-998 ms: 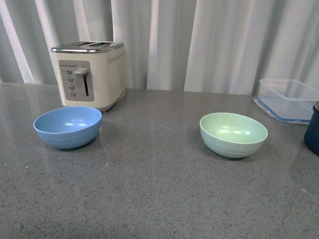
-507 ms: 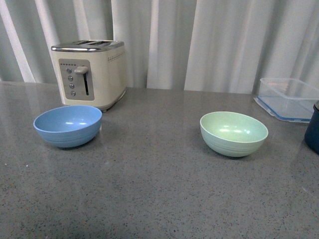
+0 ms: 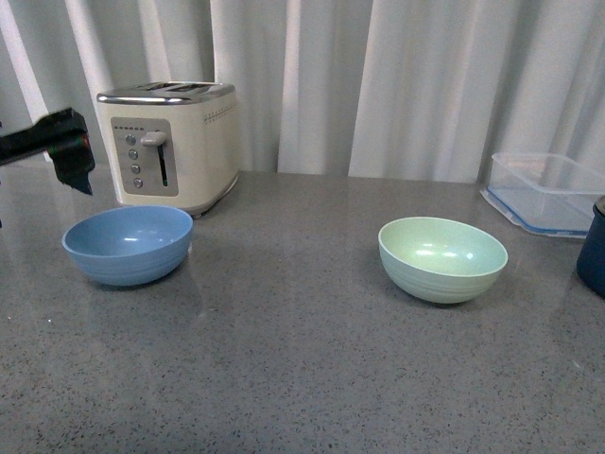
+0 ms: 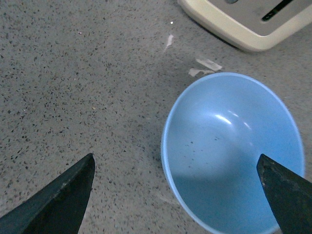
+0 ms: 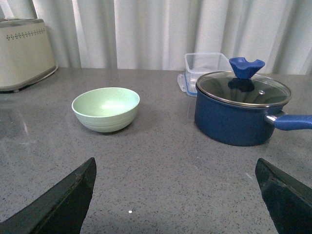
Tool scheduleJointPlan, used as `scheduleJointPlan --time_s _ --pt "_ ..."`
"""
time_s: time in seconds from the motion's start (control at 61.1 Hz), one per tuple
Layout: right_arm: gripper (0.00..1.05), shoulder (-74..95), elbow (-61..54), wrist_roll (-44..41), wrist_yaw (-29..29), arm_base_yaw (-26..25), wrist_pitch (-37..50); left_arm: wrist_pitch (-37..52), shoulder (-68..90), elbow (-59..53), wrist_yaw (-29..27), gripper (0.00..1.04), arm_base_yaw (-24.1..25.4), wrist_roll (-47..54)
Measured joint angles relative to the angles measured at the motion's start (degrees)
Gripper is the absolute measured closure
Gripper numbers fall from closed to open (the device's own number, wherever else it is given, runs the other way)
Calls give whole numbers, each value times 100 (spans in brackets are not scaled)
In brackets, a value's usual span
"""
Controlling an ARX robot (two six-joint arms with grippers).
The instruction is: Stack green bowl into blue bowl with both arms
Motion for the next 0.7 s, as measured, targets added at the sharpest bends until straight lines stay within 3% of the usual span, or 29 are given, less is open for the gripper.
scheduleJointPlan --time_s 0.491,0.703 --pt "10 0 0 0 0 0 0 79 1113 387 46 7 -190 -433" --pt "10 0 0 0 0 2 0 101 1113 387 0 39 -229 -439"
